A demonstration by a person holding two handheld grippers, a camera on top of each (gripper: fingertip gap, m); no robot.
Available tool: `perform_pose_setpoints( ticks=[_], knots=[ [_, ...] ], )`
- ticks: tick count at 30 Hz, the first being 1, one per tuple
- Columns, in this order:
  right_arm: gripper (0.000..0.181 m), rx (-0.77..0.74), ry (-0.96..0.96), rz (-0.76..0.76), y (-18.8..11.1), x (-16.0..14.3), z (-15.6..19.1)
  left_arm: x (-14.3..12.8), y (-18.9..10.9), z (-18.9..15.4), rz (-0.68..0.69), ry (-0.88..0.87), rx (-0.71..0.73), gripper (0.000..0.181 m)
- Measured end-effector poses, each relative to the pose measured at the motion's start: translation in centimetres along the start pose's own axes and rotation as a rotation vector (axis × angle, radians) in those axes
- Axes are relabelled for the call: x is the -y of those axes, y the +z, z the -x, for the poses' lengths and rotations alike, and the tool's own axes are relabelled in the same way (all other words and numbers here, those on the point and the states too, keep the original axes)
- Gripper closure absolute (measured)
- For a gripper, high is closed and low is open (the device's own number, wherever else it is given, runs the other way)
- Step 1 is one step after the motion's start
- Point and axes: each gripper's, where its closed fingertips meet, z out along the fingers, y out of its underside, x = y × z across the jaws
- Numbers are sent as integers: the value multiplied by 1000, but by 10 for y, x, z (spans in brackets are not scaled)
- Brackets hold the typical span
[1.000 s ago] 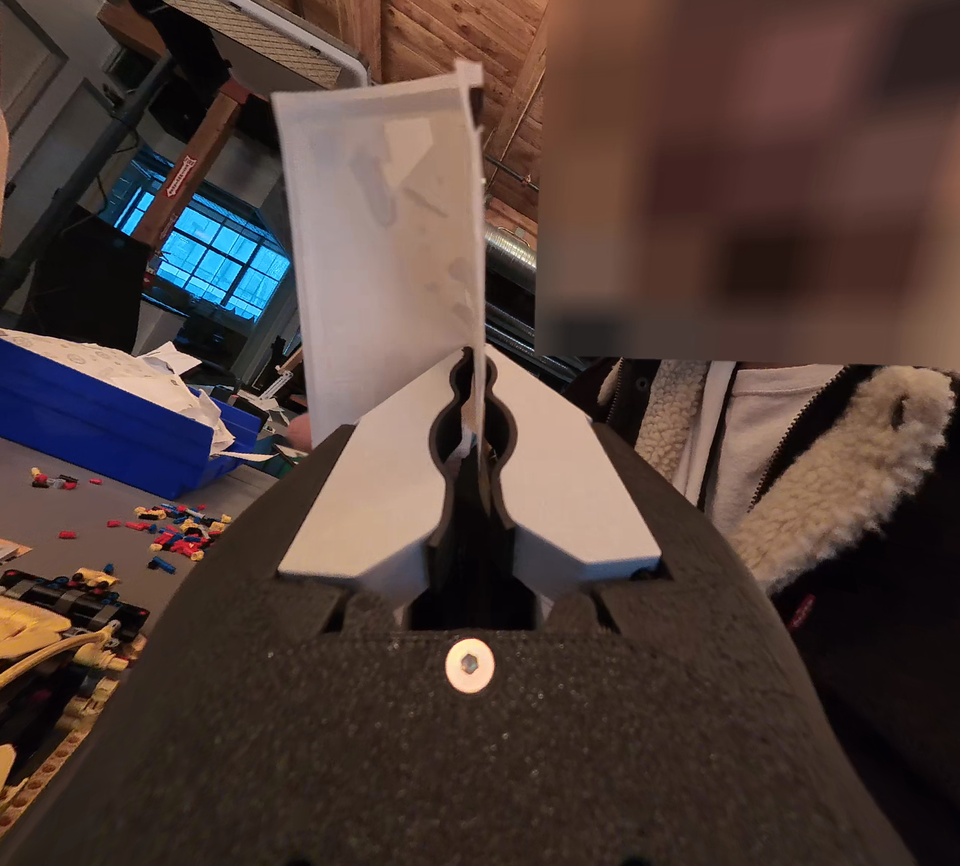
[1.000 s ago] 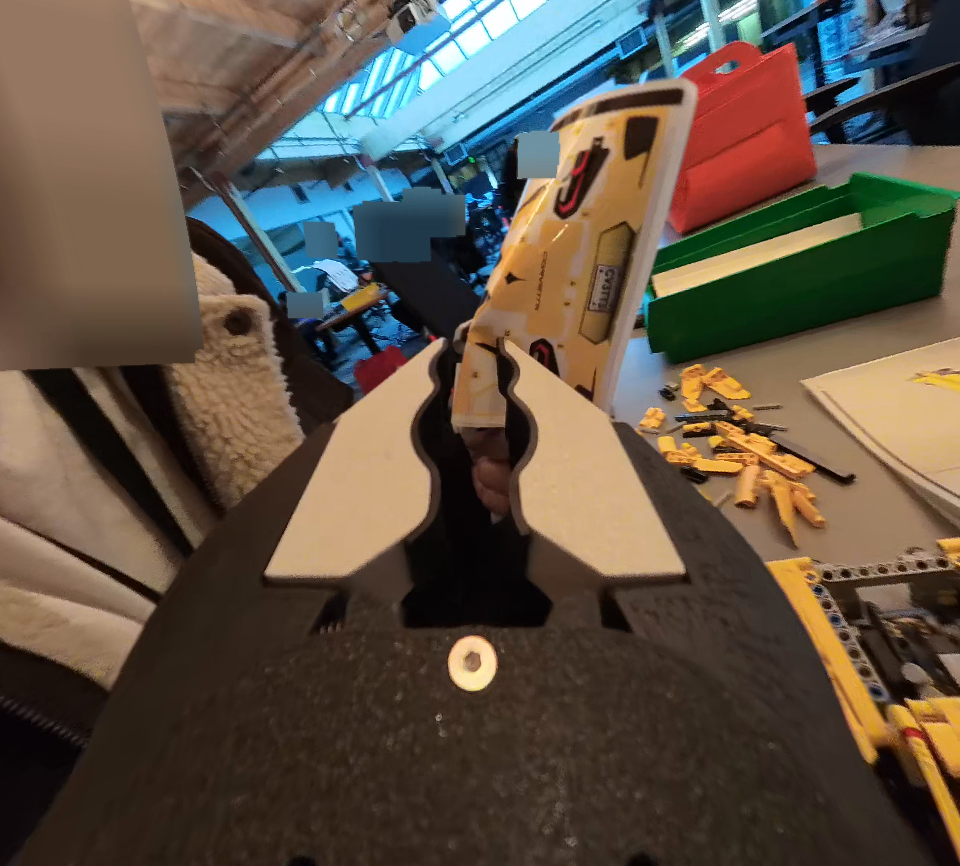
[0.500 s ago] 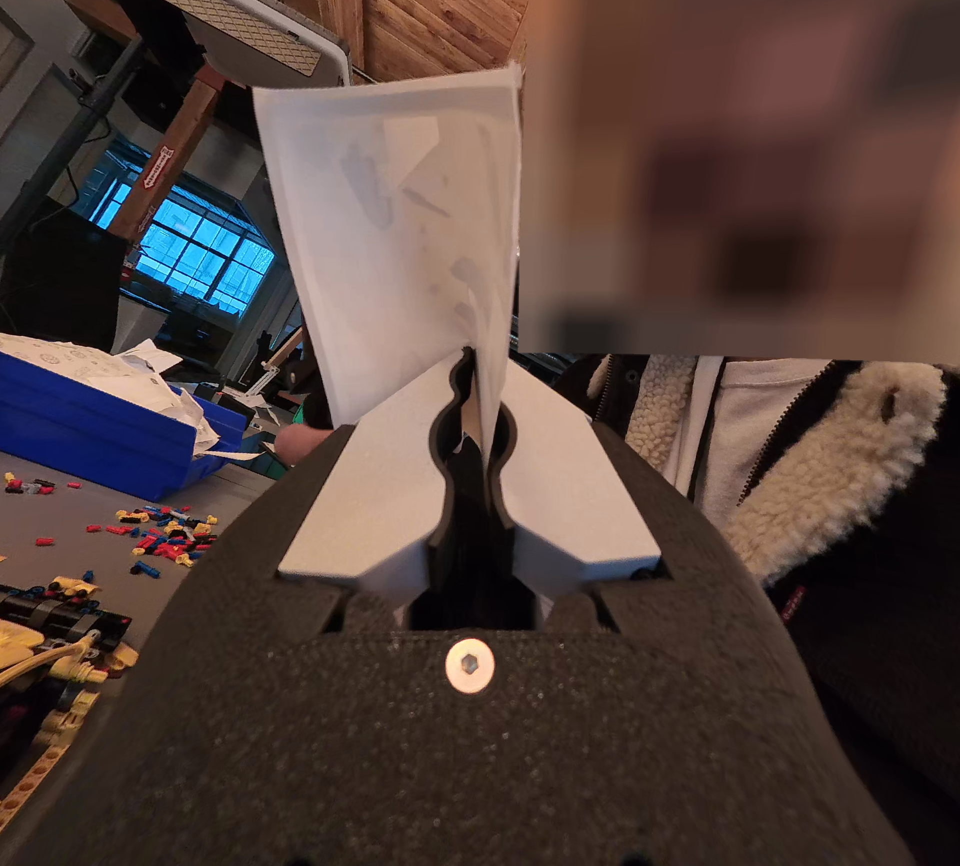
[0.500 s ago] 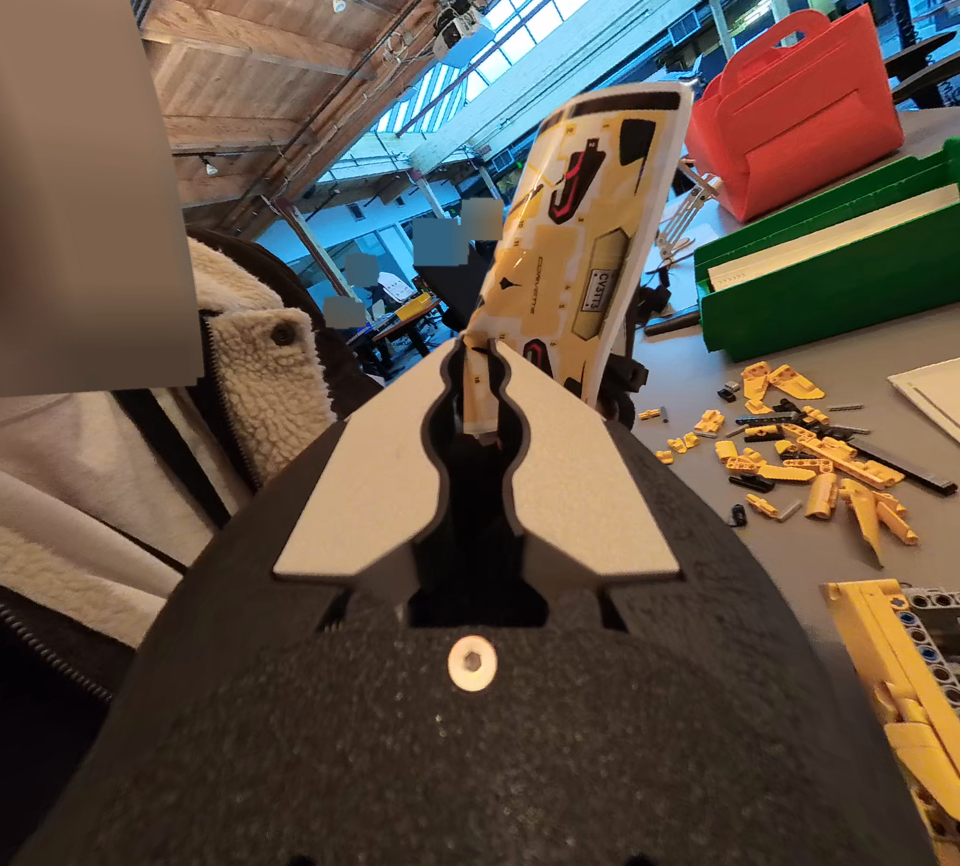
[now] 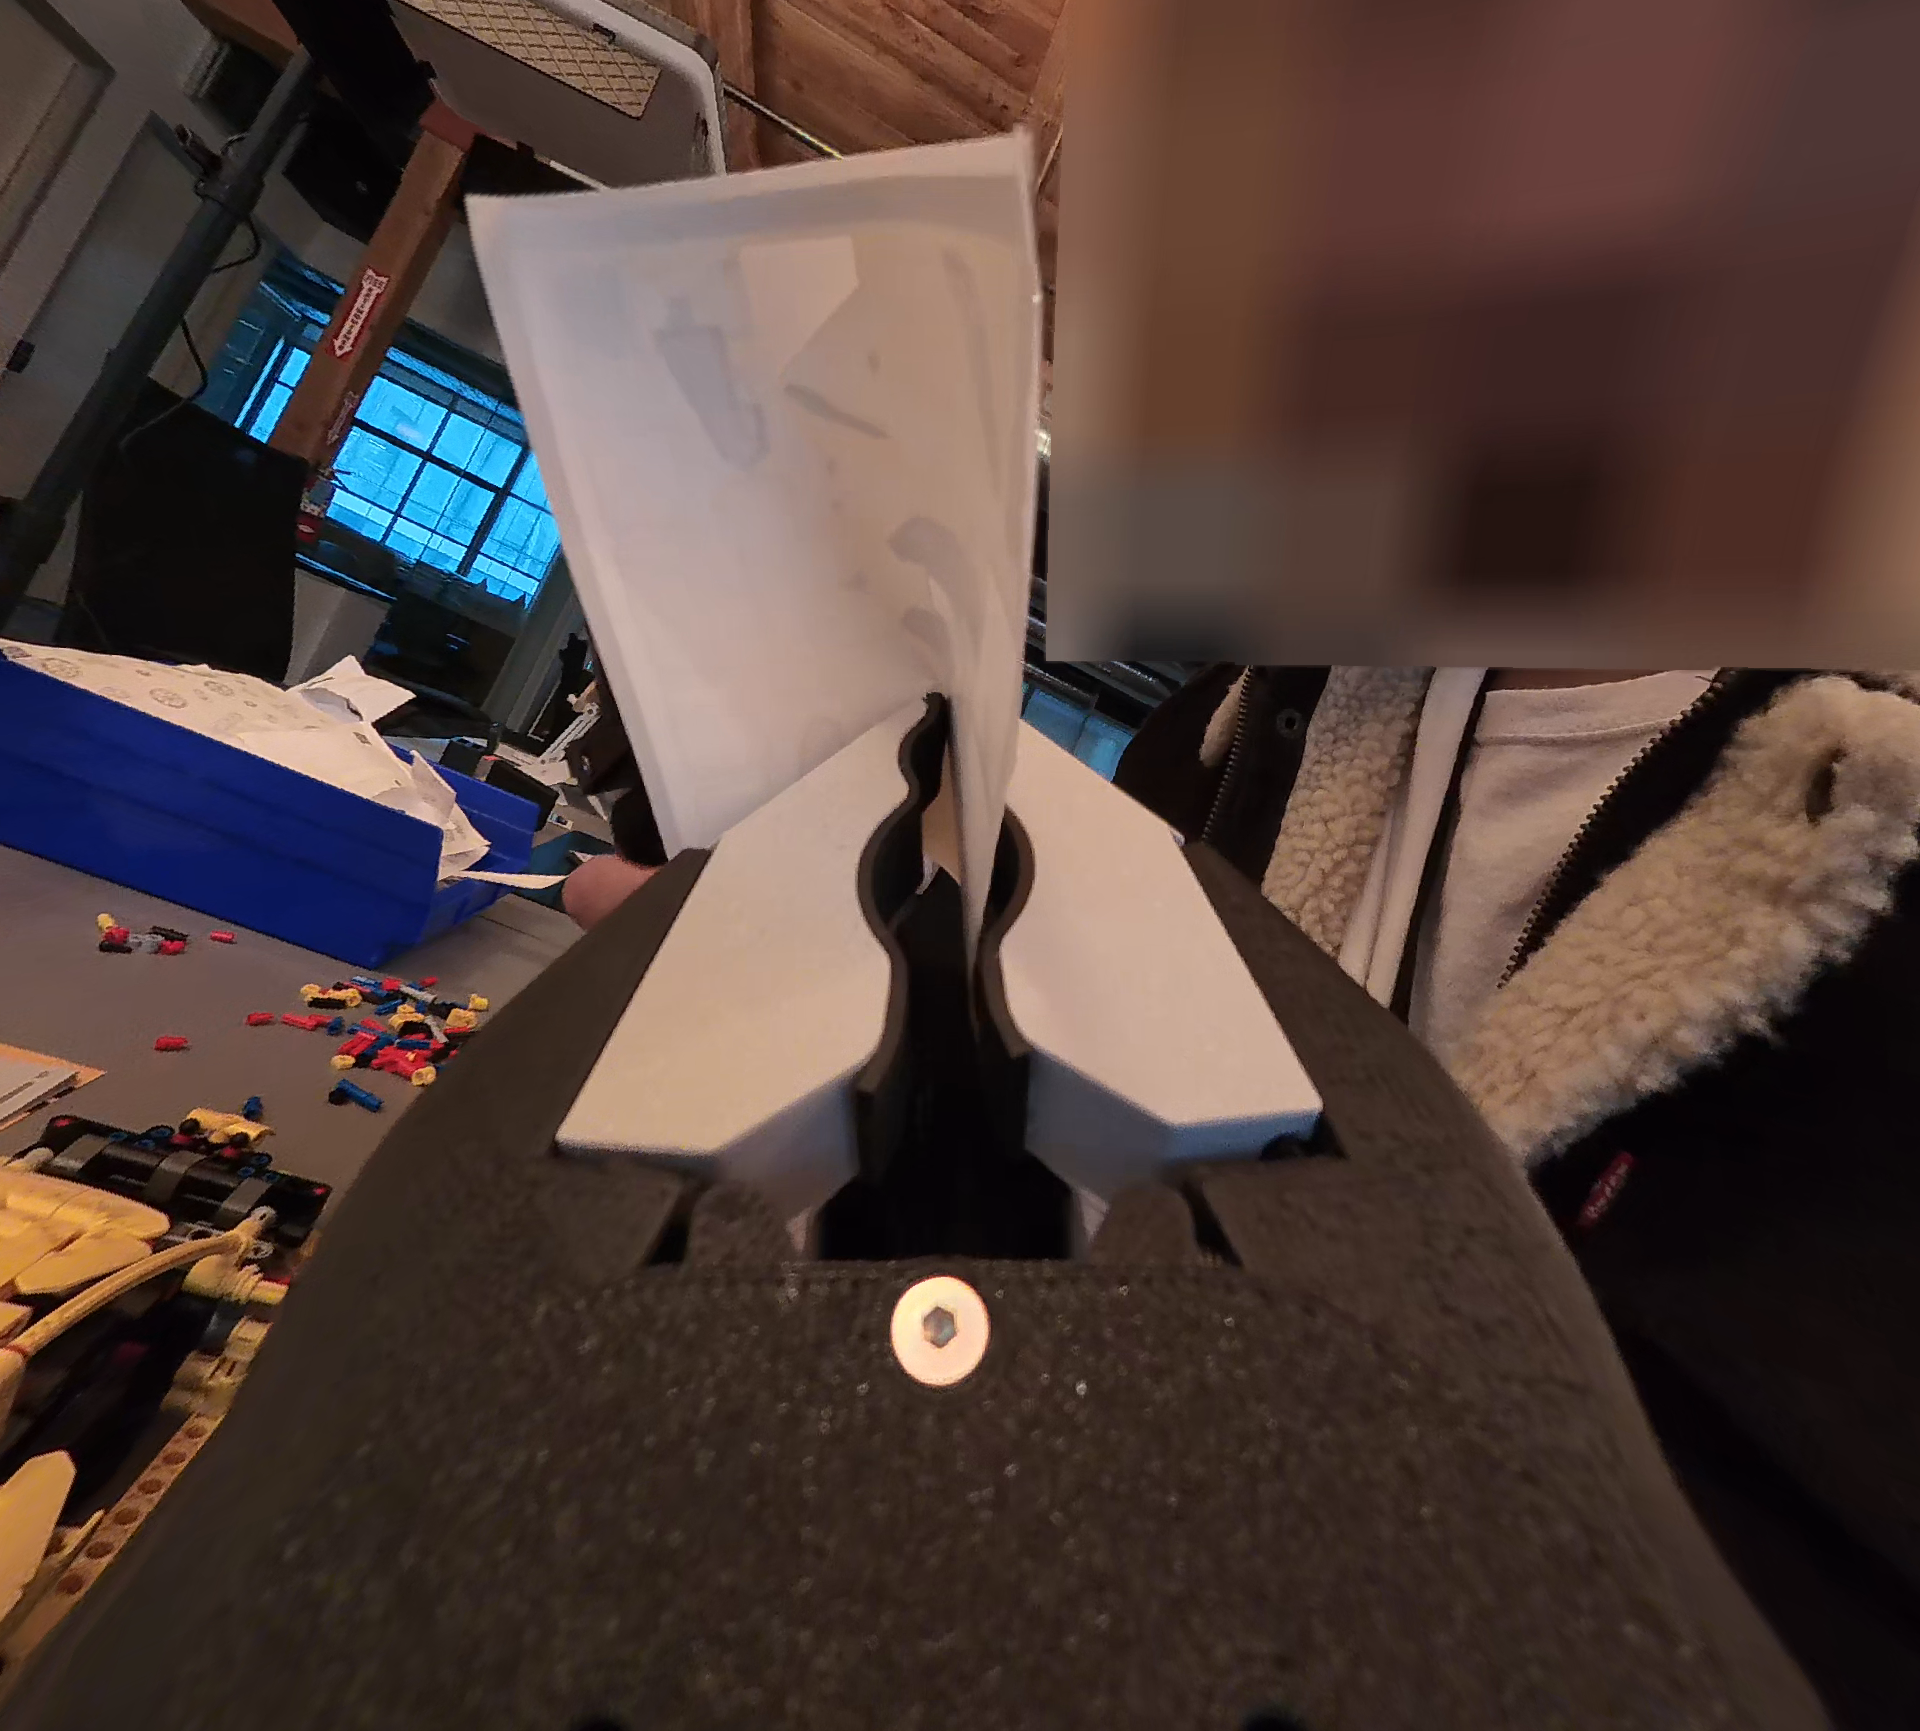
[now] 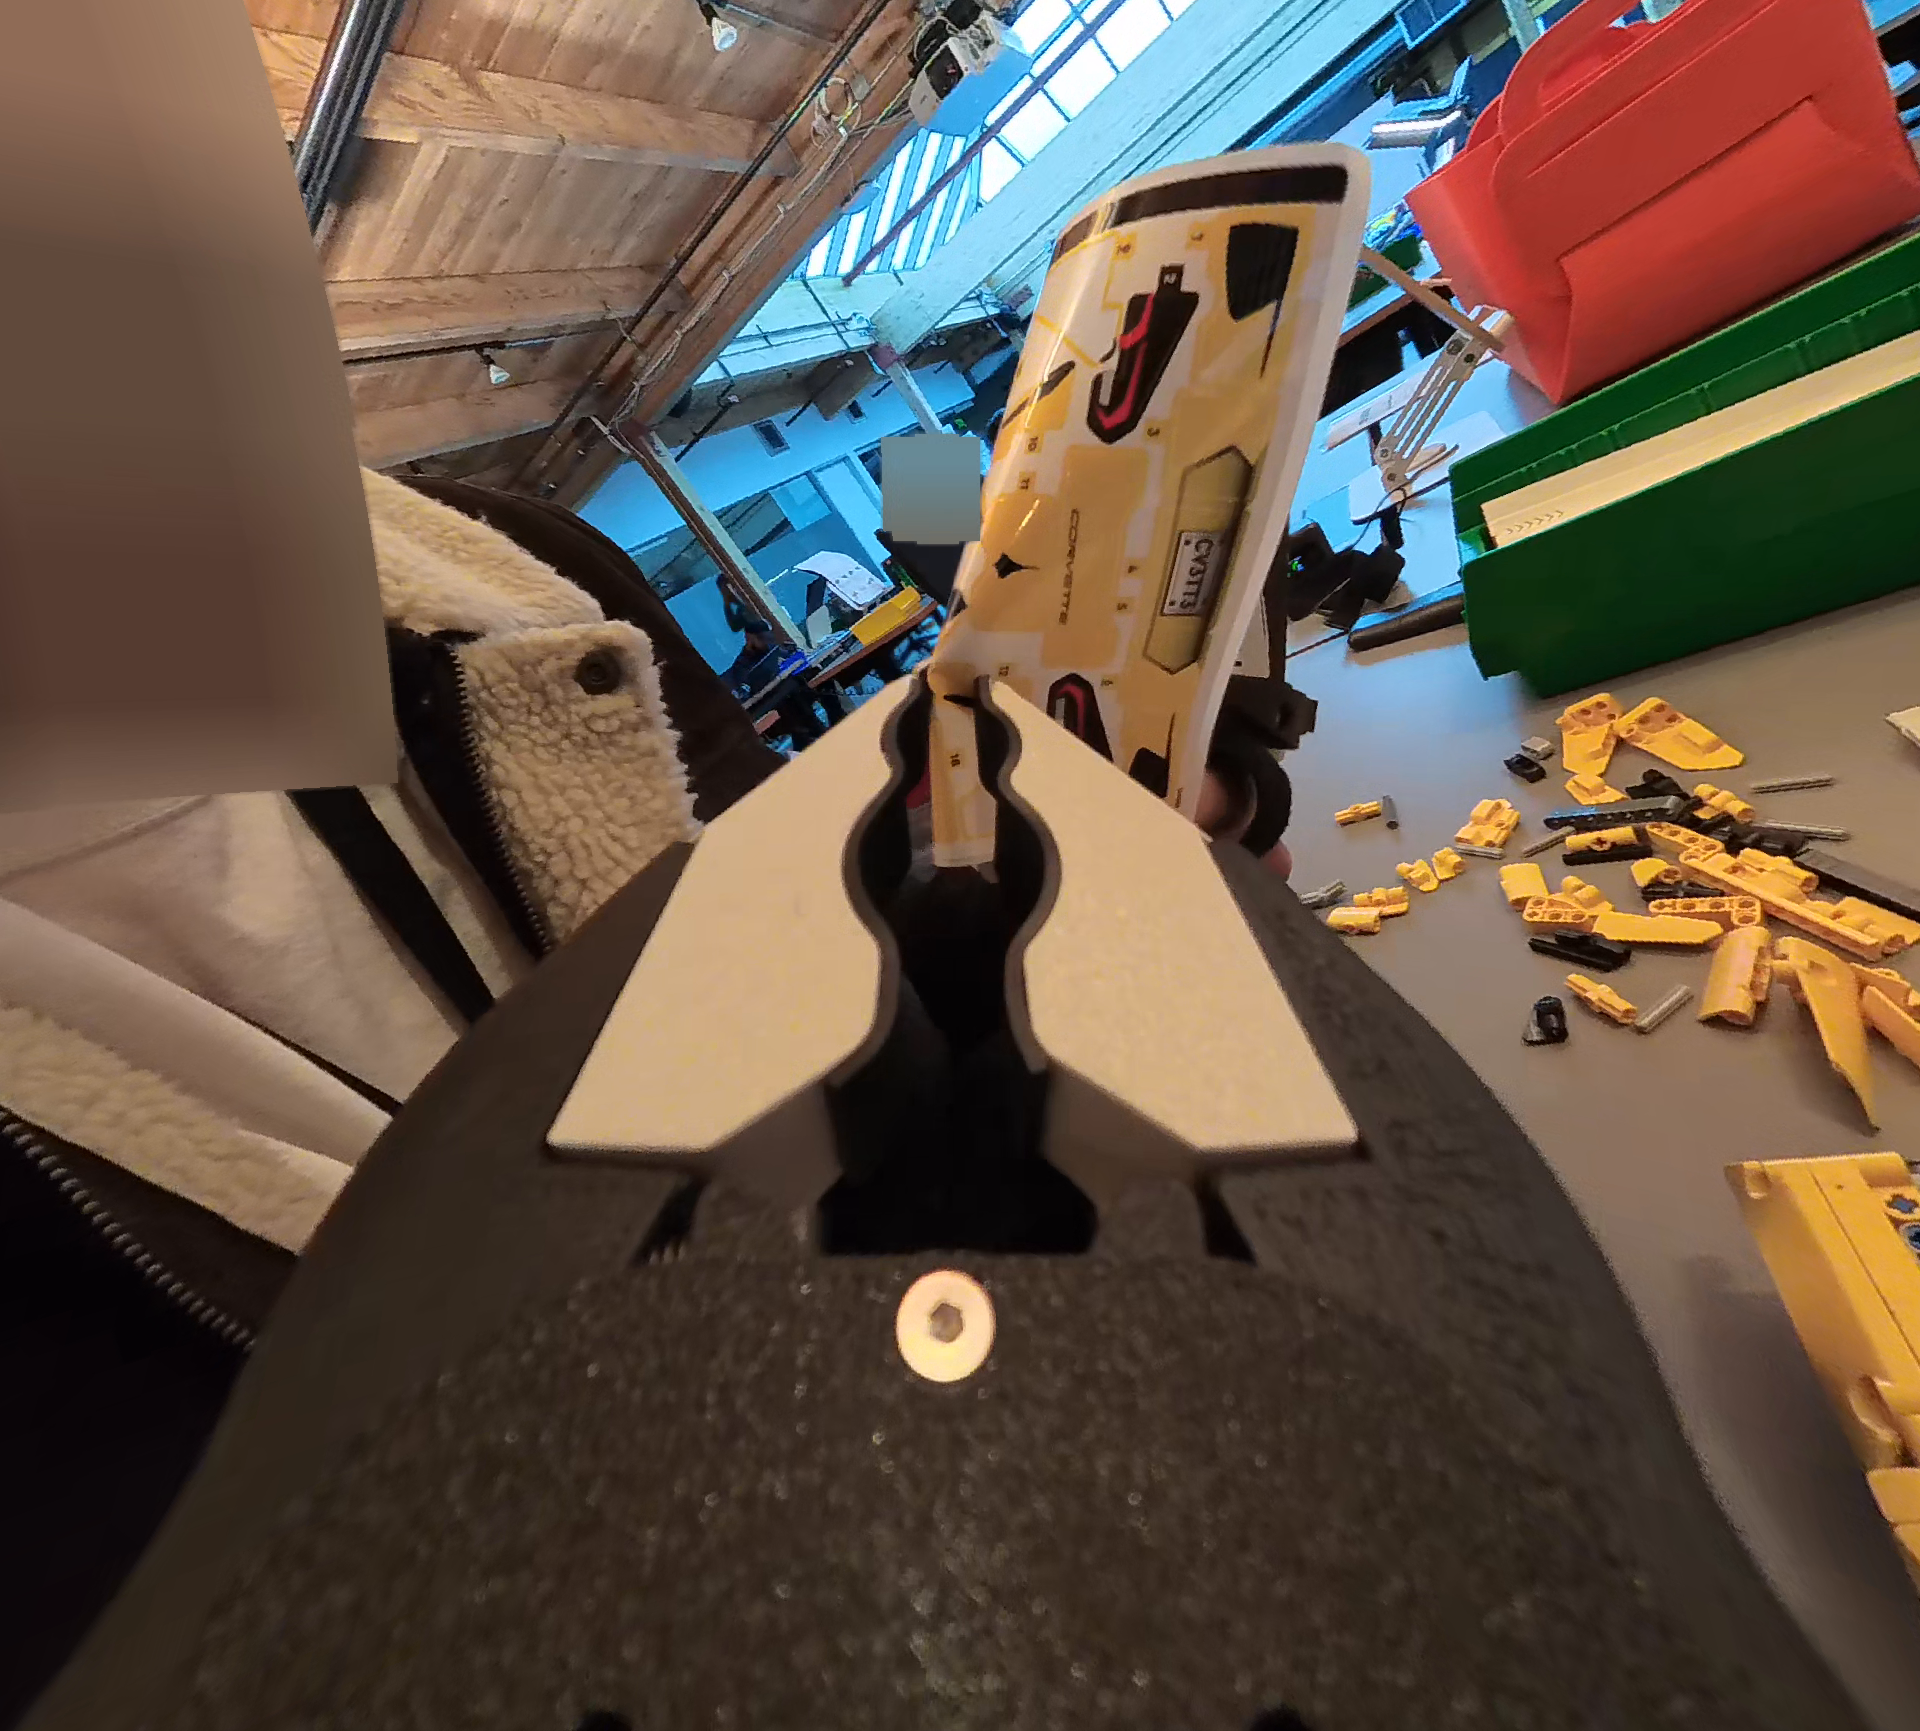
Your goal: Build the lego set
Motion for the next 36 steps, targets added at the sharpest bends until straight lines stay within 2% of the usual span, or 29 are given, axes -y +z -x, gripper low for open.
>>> perform_pose_setpoints(
  ticks=[6, 15, 24, 36],
  knots=[
    [174, 36, 30, -15, 0, 0, 1, -1, 1, -2, 8, 6, -5, 181],
    [175, -1, -6, -4, -2, -1, -2, -2, 0, 0, 17, 14, 13, 181],
    [178, -162, -126, 44, -5, -5, -19, -5, -11, 15, 57, 38, 127, 181],
    [181, -361, -334, 166, -9, -19, -42, -18, -27, 33, 188, 87, 293, 181]
  ],
)
